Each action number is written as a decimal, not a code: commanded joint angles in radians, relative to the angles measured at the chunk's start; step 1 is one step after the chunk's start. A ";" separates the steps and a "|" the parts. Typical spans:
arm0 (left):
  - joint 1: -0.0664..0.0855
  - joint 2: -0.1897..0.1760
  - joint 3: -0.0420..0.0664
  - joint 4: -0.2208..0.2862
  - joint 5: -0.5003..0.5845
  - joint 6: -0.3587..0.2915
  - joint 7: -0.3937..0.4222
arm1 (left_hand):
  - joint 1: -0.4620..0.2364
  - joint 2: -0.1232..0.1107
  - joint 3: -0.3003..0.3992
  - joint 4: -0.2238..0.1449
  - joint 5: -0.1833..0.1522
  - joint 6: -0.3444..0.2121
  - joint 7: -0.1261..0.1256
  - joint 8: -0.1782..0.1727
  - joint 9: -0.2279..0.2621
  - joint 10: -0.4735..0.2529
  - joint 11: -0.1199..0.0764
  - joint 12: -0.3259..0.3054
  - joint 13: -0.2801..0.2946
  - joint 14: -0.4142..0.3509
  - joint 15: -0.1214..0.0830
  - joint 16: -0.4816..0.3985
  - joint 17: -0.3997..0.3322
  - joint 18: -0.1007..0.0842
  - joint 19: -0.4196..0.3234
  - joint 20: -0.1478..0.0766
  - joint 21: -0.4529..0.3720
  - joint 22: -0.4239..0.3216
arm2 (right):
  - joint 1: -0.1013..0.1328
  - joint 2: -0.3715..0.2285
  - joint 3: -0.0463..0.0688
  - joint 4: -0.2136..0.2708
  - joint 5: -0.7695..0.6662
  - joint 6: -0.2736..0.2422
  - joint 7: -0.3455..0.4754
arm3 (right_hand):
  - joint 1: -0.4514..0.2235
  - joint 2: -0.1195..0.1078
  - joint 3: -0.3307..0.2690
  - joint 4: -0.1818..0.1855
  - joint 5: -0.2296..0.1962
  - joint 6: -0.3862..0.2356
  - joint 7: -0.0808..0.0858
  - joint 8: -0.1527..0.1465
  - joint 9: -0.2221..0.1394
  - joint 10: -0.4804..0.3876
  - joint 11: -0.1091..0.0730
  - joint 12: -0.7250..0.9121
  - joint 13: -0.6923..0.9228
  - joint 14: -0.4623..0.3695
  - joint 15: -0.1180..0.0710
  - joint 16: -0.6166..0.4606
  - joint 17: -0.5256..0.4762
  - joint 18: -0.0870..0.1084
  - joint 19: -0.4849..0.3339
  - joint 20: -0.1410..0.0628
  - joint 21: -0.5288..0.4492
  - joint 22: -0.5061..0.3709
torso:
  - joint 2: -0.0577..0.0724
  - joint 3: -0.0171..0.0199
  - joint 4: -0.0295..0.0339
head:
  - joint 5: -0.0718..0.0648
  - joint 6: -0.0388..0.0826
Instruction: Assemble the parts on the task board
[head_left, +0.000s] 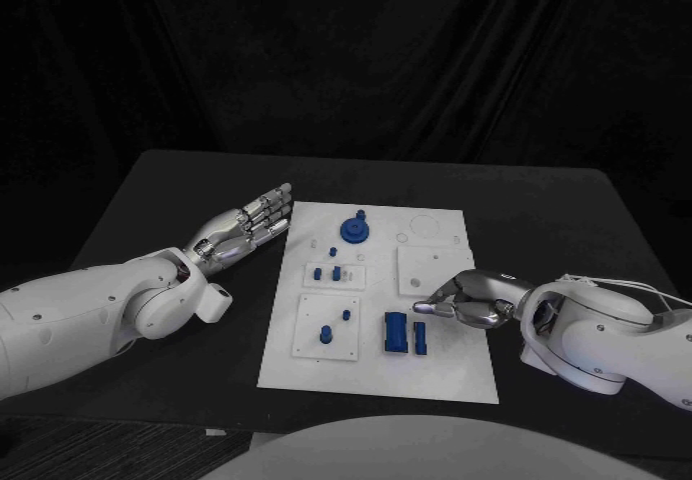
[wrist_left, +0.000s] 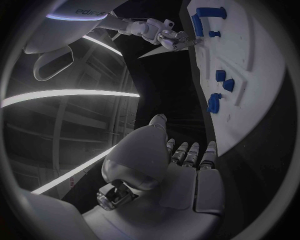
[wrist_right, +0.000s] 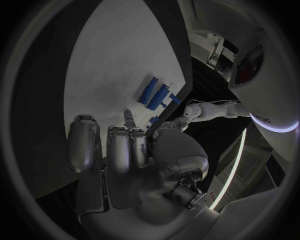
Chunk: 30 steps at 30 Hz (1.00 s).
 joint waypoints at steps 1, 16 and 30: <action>-0.001 -0.001 0.001 0.003 0.000 0.009 0.013 | 0.009 -0.002 0.002 -0.005 0.005 0.002 0.006 0.006 0.001 -0.002 0.008 -0.003 -0.001 0.000 0.009 -0.004 -0.002 0.017 -0.002 0.007 0.000 0.001 | -0.004 -0.015 0.000 0.009 -0.051 -0.070 0.120 | -0.009 0.006 -0.014 0.002 0.001 0.038 -0.002 0.014 0.001 0.106 -0.006 -0.005 0.263 0.074 -0.008 0.006 0.095 -0.014 0.018 -0.006 0.022 0.199 | 0.000 -0.0001 -0.0002 | 0.004 0.000; -0.001 -0.002 0.001 0.004 0.000 0.006 0.015 | 0.008 -0.002 0.002 -0.006 0.005 0.004 0.007 0.006 0.002 -0.002 0.008 -0.003 -0.001 0.000 0.009 -0.004 -0.002 0.018 -0.001 0.007 0.001 0.001 | -0.029 -0.086 0.000 0.033 -0.267 -0.064 0.306 | 0.079 -0.047 -0.021 -0.007 0.044 0.085 -0.017 0.001 -0.025 0.106 -0.013 -0.005 0.263 0.080 -0.008 0.015 0.125 -0.026 0.038 -0.005 0.075 0.215 | 0.000 -0.0003 -0.0011 | 0.002 0.000; -0.001 -0.003 0.001 0.005 0.000 0.006 0.013 | 0.009 -0.002 0.004 -0.008 0.008 0.004 0.010 0.006 0.002 -0.002 0.008 -0.003 -0.001 0.000 0.009 -0.004 -0.002 0.018 -0.001 0.008 0.001 0.002 | -0.056 -0.070 0.000 0.019 -0.287 -0.038 0.294 | 0.266 -0.117 -0.003 -0.008 0.137 0.033 -0.037 -0.019 -0.046 0.106 -0.031 -0.005 0.263 0.078 -0.025 0.013 0.120 -0.026 0.038 -0.021 0.079 0.216 | 0.001 0.0007 0.0001 | 0.004 0.000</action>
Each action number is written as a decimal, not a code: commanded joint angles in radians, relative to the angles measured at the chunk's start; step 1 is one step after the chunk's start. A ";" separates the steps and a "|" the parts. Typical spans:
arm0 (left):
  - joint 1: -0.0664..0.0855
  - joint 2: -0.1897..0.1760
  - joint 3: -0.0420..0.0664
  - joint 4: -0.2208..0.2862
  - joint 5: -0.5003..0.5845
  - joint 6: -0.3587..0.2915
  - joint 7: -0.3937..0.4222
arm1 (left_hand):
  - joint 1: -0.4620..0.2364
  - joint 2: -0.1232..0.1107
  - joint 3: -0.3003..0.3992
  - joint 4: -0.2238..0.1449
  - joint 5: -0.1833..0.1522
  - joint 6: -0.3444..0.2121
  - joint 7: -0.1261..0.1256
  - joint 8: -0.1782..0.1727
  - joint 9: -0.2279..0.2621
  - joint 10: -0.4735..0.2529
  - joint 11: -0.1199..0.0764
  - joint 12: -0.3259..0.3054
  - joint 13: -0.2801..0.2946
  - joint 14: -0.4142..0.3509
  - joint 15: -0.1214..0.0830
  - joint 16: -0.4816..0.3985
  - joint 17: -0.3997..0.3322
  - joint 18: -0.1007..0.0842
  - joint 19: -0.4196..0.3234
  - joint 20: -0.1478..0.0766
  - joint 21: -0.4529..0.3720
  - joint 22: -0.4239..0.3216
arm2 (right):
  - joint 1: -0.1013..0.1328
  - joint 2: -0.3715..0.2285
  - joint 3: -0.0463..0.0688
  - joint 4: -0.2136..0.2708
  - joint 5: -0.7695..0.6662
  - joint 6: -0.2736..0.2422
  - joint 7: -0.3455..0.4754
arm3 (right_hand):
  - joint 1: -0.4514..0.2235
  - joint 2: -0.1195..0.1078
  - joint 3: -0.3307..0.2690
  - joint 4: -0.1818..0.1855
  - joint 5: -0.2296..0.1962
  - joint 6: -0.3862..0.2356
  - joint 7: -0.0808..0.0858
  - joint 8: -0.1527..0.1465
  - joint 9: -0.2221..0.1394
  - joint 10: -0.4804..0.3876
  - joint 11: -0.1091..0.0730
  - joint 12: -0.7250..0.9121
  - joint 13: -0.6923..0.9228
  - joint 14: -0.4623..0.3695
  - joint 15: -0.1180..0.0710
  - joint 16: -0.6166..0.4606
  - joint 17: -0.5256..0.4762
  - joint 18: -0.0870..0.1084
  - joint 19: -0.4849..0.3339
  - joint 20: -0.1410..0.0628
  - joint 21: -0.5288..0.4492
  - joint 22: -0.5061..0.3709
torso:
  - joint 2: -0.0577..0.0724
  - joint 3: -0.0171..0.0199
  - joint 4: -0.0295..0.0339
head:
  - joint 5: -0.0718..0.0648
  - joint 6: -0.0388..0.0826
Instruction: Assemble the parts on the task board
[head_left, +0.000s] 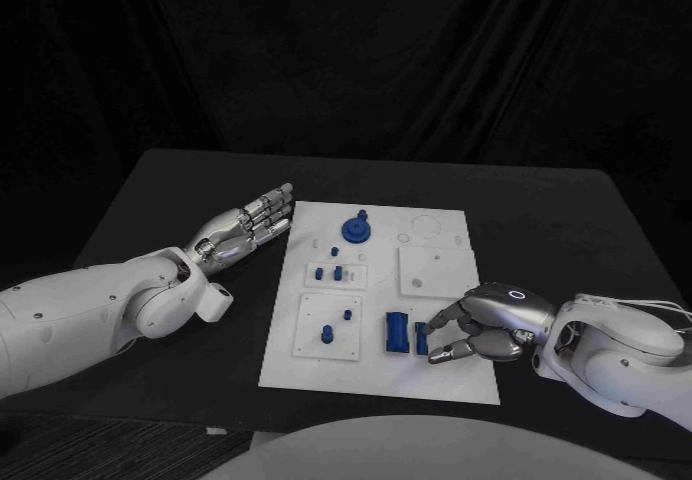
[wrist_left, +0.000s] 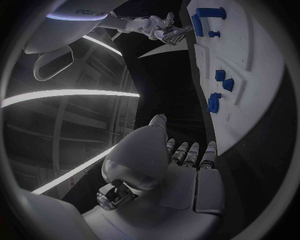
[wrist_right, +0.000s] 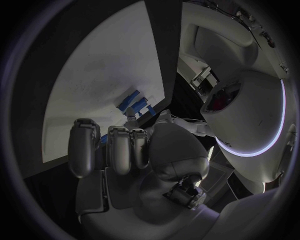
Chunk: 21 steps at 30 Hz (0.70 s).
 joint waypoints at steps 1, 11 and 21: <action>-0.001 0.001 0.001 0.002 0.001 0.007 0.012 | 0.009 -0.002 0.001 -0.005 0.004 0.001 0.006 0.006 0.001 -0.002 0.008 -0.003 -0.001 0.000 0.009 -0.004 -0.001 0.018 -0.001 0.008 0.001 0.002 | -0.005 0.002 0.000 -0.001 -0.033 0.000 -0.005 | 0.017 -0.001 0.001 0.000 0.005 -0.013 0.000 -0.006 -0.002 0.104 -0.008 -0.005 0.263 0.080 -0.005 0.003 0.119 -0.010 0.040 -0.008 0.004 0.216 | 0.000 0.0004 -0.0001 | -0.001 0.000; -0.001 0.002 0.001 0.000 0.001 0.008 0.011 | 0.010 -0.002 0.002 -0.006 0.005 0.001 0.007 0.006 0.001 -0.002 0.008 -0.003 -0.001 0.000 0.009 -0.004 -0.001 0.018 -0.001 0.009 0.001 0.002 | -0.007 -0.001 0.000 0.002 -0.042 -0.127 -0.024 | 0.025 -0.003 0.002 0.005 0.012 -0.010 0.007 -0.001 0.000 0.104 -0.004 -0.005 0.263 0.080 -0.004 0.003 0.121 -0.010 0.040 -0.008 0.004 0.216 | 0.000 0.0002 -0.0006 | -0.001 0.000; -0.002 0.003 0.001 -0.001 0.001 0.009 0.009 | 0.010 -0.002 0.003 -0.007 0.006 0.002 0.008 0.006 0.001 -0.002 0.008 -0.003 -0.001 0.000 0.009 -0.004 -0.001 0.018 -0.001 0.009 0.001 0.002 | -0.007 -0.005 0.000 0.003 -0.043 -0.193 -0.015 | 0.022 -0.004 0.000 0.009 0.015 0.030 0.013 0.015 0.006 0.104 0.001 -0.005 0.263 0.081 0.000 0.004 0.124 -0.011 0.042 -0.005 0.009 0.217 | 0.000 0.0001 0.0000 | -0.001 0.000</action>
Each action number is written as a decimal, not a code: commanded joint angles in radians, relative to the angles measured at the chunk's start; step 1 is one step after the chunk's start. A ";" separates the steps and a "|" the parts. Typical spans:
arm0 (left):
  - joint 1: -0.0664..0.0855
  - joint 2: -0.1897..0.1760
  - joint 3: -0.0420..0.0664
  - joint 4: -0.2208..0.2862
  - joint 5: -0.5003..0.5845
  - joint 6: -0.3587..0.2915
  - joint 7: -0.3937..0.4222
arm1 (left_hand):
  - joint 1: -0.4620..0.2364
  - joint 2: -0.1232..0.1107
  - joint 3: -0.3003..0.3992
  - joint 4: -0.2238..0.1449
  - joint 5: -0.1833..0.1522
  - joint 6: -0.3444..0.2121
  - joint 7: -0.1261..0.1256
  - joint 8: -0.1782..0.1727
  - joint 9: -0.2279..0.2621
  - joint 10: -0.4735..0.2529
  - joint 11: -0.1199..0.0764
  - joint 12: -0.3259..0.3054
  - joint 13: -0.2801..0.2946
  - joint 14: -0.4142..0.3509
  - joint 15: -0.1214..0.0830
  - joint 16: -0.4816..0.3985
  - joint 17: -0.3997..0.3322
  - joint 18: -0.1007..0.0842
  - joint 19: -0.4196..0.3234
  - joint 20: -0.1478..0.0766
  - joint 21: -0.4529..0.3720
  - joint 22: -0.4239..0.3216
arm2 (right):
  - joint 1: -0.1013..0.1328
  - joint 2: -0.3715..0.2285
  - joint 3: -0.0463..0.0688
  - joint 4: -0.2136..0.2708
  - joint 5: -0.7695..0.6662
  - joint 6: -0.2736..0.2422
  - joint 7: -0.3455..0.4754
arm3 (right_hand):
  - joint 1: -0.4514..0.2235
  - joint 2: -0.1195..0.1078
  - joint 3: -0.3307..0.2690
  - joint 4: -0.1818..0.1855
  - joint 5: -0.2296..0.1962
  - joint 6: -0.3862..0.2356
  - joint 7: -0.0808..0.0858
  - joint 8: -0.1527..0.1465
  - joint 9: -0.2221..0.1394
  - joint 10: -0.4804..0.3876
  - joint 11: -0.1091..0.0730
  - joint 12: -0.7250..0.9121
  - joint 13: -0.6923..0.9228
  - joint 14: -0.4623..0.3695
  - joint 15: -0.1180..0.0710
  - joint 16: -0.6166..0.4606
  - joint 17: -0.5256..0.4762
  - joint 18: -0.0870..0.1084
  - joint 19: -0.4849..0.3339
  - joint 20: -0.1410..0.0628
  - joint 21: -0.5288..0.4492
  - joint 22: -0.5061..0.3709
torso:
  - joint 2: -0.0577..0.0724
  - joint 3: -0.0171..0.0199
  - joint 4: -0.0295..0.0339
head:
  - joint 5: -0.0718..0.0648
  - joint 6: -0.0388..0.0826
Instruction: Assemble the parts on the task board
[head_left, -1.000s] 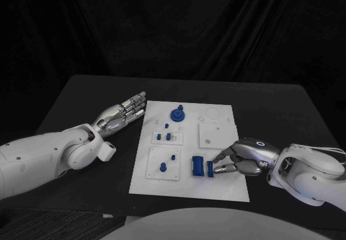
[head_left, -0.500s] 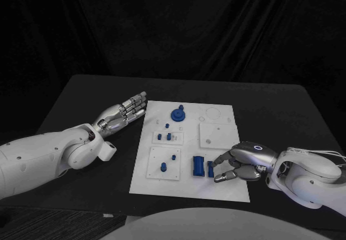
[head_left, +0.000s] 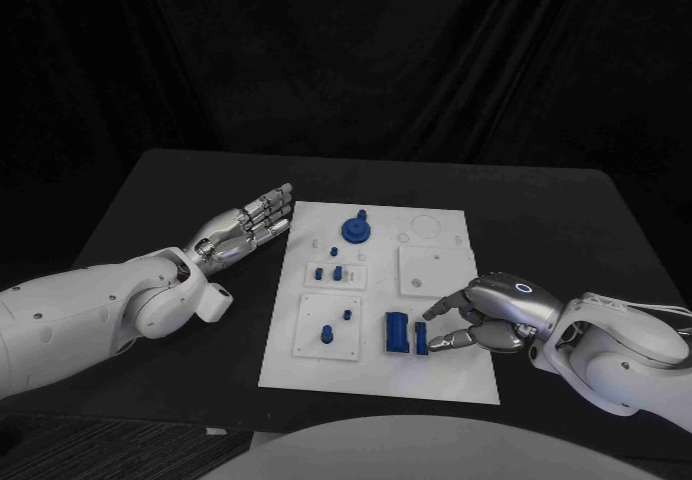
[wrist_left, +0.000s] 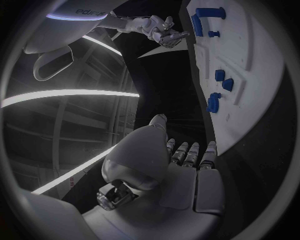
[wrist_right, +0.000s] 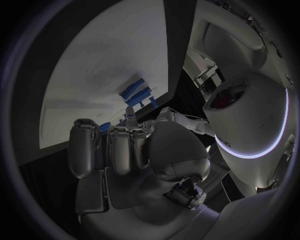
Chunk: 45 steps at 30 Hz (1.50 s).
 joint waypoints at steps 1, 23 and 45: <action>-0.001 0.002 0.001 0.001 0.001 0.009 0.010 | 0.010 -0.002 0.000 -0.005 0.006 0.002 0.008 0.006 0.001 -0.002 0.008 -0.003 -0.001 0.000 0.009 -0.004 -0.002 0.018 -0.001 0.009 0.001 0.002 | -0.003 -0.001 0.000 0.002 -0.011 -0.061 -0.012 | 0.007 0.000 0.000 0.004 0.003 0.006 0.001 0.005 0.001 0.104 0.001 -0.005 0.263 0.081 0.000 0.005 0.126 -0.012 0.042 -0.005 0.005 0.217 | 0.000 -0.0002 0.0003 | 0.000 0.000; -0.002 0.004 0.001 -0.001 0.001 0.013 0.007 | 0.011 -0.001 0.002 -0.007 0.007 0.002 0.009 0.006 0.001 -0.002 0.009 -0.003 -0.001 0.000 0.010 -0.004 -0.002 0.018 -0.001 0.010 0.001 0.001 | -0.004 0.024 0.000 -0.013 -0.011 0.056 -0.118 | -0.019 0.009 -0.007 0.005 -0.018 -0.005 0.003 -0.007 -0.004 0.104 0.002 -0.005 0.263 0.081 -0.001 0.005 0.125 -0.011 0.042 -0.005 0.004 0.216 | 0.000 -0.0003 0.0003 | -0.001 0.000; -0.002 0.003 0.001 -0.001 0.001 0.015 0.005 | 0.011 -0.001 0.002 -0.007 0.007 0.002 0.009 0.006 0.001 -0.002 0.009 -0.003 -0.001 0.000 0.010 -0.004 -0.002 0.018 -0.001 0.010 0.001 0.001 | -0.016 0.041 0.000 -0.013 -0.011 0.067 -0.122 | -0.023 0.011 -0.008 0.004 -0.023 -0.007 0.002 -0.009 -0.004 0.104 0.002 -0.005 0.263 0.081 -0.001 0.005 0.127 -0.011 0.042 -0.005 0.004 0.216 | 0.000 -0.0004 0.0000 | 0.002 0.000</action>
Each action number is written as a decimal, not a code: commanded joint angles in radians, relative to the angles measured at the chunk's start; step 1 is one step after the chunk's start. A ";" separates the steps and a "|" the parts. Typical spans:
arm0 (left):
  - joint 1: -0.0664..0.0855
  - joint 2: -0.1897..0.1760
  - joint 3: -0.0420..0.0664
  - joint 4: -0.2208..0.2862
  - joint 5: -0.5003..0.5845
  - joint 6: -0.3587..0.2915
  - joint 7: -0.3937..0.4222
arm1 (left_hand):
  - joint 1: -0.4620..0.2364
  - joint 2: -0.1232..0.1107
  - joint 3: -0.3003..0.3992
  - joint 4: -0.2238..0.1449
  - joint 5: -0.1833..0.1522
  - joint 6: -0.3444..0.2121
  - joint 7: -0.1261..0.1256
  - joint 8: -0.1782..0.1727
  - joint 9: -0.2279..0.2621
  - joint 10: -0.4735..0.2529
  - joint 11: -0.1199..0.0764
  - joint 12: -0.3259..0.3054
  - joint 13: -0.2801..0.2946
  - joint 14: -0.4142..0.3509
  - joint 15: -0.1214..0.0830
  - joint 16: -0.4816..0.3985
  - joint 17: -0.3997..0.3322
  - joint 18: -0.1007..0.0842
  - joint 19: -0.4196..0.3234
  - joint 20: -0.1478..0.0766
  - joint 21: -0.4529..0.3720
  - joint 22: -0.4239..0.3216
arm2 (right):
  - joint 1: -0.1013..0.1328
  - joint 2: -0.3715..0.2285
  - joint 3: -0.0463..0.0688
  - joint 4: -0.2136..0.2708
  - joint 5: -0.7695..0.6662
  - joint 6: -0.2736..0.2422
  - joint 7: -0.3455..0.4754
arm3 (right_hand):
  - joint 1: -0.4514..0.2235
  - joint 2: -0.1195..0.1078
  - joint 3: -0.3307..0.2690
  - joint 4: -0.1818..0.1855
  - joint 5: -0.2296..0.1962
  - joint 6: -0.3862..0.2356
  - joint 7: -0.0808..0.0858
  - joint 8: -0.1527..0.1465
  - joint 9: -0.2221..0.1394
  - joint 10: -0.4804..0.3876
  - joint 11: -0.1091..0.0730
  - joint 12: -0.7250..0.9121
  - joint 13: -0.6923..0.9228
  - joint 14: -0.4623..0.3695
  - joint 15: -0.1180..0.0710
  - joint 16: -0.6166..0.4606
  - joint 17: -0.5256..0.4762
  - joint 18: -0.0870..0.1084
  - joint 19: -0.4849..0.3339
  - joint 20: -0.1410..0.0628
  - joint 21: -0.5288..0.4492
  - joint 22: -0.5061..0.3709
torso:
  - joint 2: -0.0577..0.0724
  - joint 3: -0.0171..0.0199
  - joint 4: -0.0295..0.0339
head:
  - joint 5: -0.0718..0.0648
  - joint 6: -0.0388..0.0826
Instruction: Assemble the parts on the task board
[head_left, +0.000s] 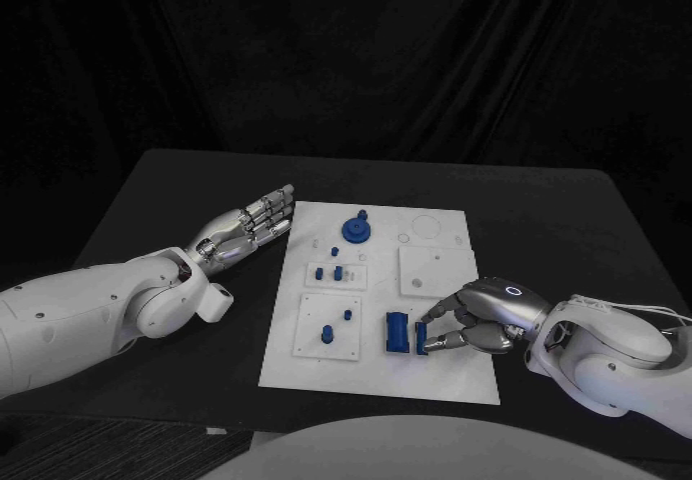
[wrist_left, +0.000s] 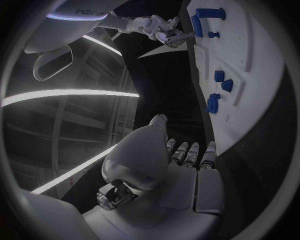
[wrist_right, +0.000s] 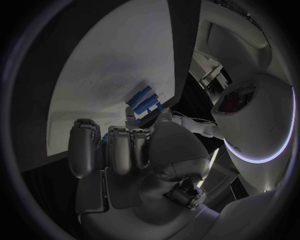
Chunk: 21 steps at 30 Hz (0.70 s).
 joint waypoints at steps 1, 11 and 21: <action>-0.001 0.001 0.001 0.001 0.001 0.010 0.011 | 0.011 -0.001 -0.001 -0.005 0.003 -0.002 0.006 0.006 0.001 -0.002 0.009 -0.003 -0.001 0.000 0.010 -0.004 -0.001 0.018 0.003 0.006 0.001 0.001 | -0.004 0.001 -0.001 0.003 -0.007 0.017 -0.018 | -0.011 -0.001 -0.008 0.004 -0.004 -0.006 0.002 -0.005 -0.001 0.104 0.002 -0.005 0.263 0.081 -0.001 0.006 0.127 -0.011 0.042 -0.005 0.004 0.217 | 0.000 0.0000 0.0000 | 0.000 0.000; -0.001 0.000 0.001 0.001 0.001 0.012 0.010 | 0.012 -0.001 0.002 -0.008 0.004 -0.002 0.007 0.006 0.001 -0.002 0.010 -0.003 -0.001 0.000 0.011 -0.004 -0.001 0.018 0.003 0.007 0.001 0.002 | -0.006 0.007 -0.001 0.006 -0.073 0.052 -0.069 | -0.030 0.012 -0.010 0.005 -0.002 -0.017 0.000 -0.011 -0.003 0.104 0.000 -0.005 0.263 0.080 -0.003 0.005 0.121 -0.010 0.040 -0.007 -0.002 0.215 | 0.000 0.0002 0.0004 | 0.001 0.000; -0.001 -0.001 0.001 0.002 0.001 0.014 0.009 | 0.013 -0.001 0.003 -0.009 0.004 -0.002 0.008 0.006 0.001 -0.002 0.010 -0.003 -0.001 0.000 0.011 -0.004 -0.001 0.018 0.003 0.008 0.001 0.002 | -0.008 0.016 0.000 0.016 -0.246 0.083 -0.189 | -0.063 0.029 -0.018 0.005 -0.003 -0.061 0.004 -0.015 -0.006 0.104 0.001 -0.005 0.263 0.076 -0.003 0.000 0.102 -0.005 0.031 -0.008 -0.022 0.208 | 0.000 0.0001 -0.0001 | 0.001 0.000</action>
